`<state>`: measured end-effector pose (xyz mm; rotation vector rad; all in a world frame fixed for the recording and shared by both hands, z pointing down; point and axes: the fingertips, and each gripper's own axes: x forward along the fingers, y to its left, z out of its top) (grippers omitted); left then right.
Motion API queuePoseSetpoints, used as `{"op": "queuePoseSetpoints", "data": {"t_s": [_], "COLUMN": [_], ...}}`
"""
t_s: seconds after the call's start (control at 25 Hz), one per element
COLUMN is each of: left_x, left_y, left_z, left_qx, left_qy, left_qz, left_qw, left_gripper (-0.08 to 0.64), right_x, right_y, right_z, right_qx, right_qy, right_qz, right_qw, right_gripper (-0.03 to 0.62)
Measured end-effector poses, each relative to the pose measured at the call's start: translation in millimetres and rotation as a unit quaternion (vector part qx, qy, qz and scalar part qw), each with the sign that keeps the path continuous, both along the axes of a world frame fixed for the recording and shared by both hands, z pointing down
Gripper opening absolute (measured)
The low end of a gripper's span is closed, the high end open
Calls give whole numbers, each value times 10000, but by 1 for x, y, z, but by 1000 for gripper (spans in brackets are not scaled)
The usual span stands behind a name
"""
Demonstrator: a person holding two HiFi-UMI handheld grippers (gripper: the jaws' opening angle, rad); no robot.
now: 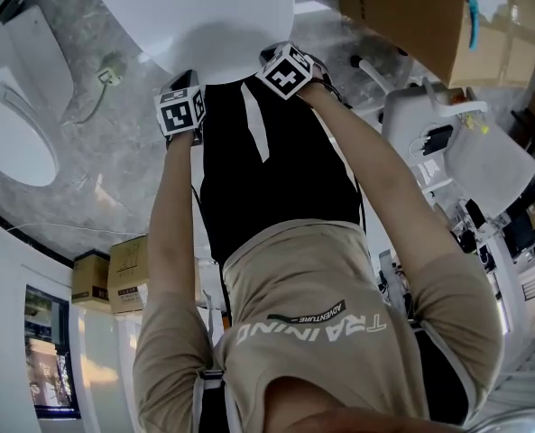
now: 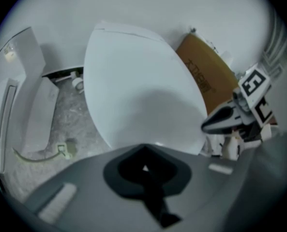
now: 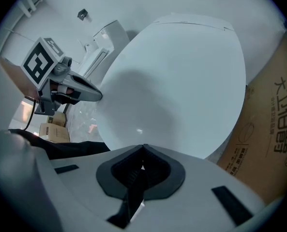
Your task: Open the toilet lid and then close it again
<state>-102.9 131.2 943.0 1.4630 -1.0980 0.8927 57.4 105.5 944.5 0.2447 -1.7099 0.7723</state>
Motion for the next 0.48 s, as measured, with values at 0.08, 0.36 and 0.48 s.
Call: {"op": "queuePoseSetpoints", "data": {"t_s": [0.08, 0.36, 0.48], "left_x": [-1, -5, -6], "left_y": [0, 0, -2], "left_z": [0, -2, -8], "left_qx": [-52, -161, -127], "left_qy": [81, 286, 242], "left_qz": [-121, -443, -448], "left_qw": [9999, 9985, 9986], "left_gripper": [5, 5, 5], "right_x": [1, 1, 1], "right_y": [0, 4, 9], "right_z": [0, -4, -16], "right_qx": [33, 140, 140], "right_qy": [-32, -125, -236], "right_qz": [28, 154, 136], "right_qw": [10000, 9997, 9995], "right_gripper": [14, 14, 14]}}
